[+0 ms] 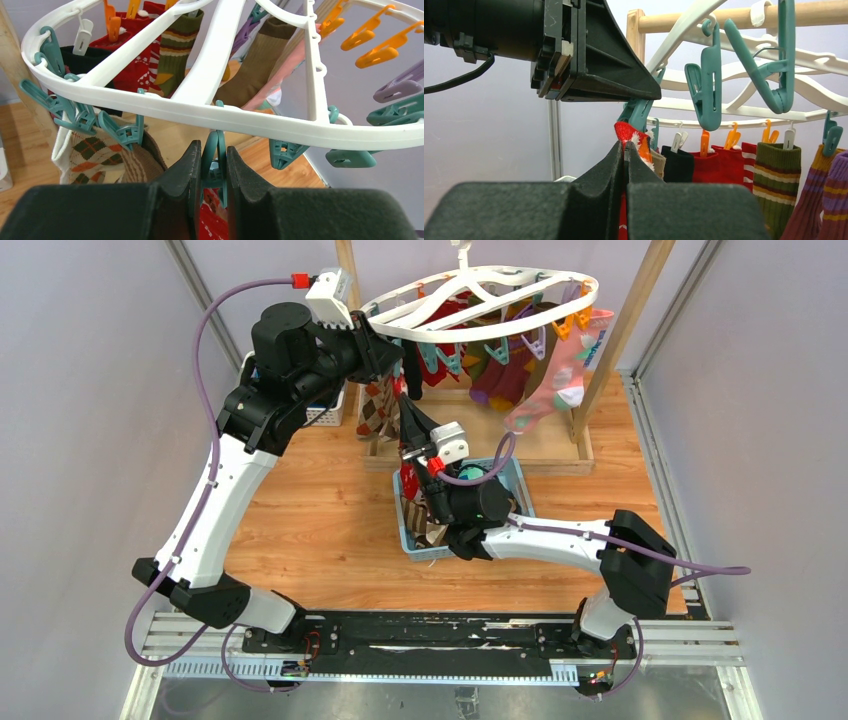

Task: Clip the socks to the hanger
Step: Clamp the sock onto the hanger.

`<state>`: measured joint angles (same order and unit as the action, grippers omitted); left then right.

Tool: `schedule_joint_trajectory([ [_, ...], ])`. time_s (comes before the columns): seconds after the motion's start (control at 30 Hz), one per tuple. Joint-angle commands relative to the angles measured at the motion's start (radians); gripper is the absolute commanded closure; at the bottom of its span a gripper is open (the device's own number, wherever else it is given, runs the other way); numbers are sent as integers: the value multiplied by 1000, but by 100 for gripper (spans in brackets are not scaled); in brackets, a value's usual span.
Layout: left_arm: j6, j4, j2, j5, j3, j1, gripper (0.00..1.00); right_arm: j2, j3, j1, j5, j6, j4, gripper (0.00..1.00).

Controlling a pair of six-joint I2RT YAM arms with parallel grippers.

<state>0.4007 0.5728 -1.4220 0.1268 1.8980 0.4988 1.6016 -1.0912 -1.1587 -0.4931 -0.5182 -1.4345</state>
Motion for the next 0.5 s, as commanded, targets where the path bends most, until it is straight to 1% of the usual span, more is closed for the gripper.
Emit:
schedule_joint_trajectory([
  [0.0, -4, 36, 27, -30, -6, -6, 98, -9, -39, 3, 17, 43, -4, 100],
  [0.47, -12, 36, 32, -36, -12, -6, 98, -26, -18, 5, -2, 12, -53, 100],
])
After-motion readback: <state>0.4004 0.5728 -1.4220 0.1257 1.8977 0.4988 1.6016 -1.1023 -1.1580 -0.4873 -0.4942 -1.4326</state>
